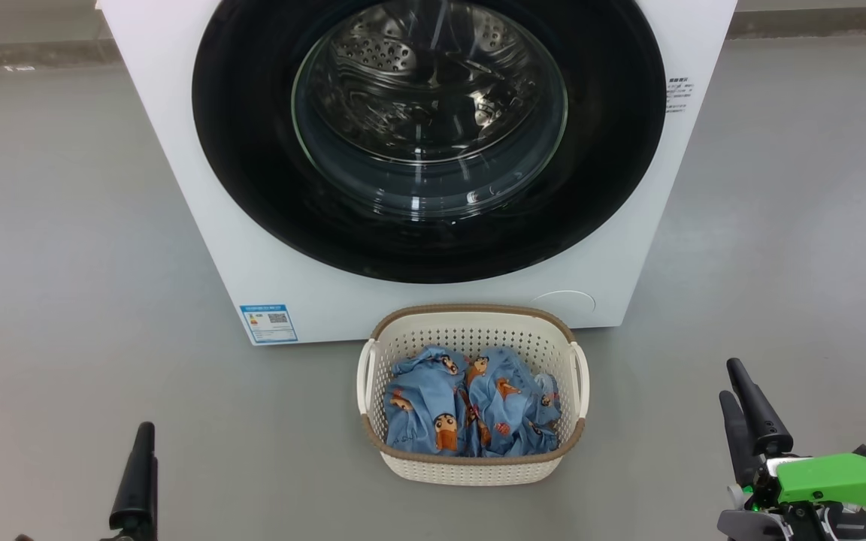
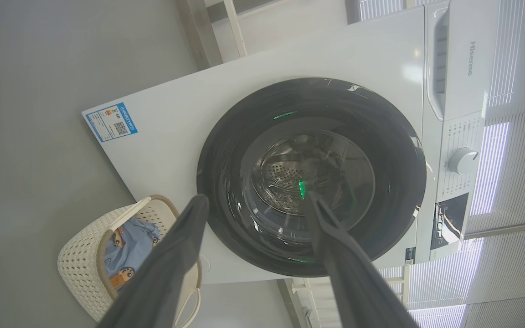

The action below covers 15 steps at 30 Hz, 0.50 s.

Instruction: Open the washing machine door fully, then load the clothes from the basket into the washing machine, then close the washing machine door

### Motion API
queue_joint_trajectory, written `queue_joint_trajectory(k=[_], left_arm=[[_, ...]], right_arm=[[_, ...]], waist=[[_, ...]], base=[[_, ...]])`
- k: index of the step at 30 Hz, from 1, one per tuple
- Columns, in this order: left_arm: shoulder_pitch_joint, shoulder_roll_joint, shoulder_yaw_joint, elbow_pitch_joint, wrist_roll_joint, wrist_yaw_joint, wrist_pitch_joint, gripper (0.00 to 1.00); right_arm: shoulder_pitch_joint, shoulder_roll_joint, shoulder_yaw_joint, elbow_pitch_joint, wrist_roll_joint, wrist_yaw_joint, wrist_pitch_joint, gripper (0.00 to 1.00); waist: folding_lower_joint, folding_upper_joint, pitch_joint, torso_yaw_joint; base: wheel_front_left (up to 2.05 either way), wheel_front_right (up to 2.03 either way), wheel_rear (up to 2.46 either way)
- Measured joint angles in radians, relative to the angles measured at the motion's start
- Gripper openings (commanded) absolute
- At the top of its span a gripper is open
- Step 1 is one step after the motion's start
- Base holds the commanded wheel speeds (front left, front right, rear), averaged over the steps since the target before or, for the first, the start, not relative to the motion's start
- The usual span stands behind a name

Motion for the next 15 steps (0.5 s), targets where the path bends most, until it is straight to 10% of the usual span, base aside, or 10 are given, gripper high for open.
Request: queue_joint_trajectory(k=[15], left_arm=[[-0.02,0.039,-0.048,0.001,0.177,0.0,-0.049,1.0]], right_arm=[[-0.016,-0.023,0.038,0.001,-0.191,0.0,-0.039,1.0]], waist=[[0.0,0.0,-0.005,0.002]], base=[[0.0,0.0,0.0]])
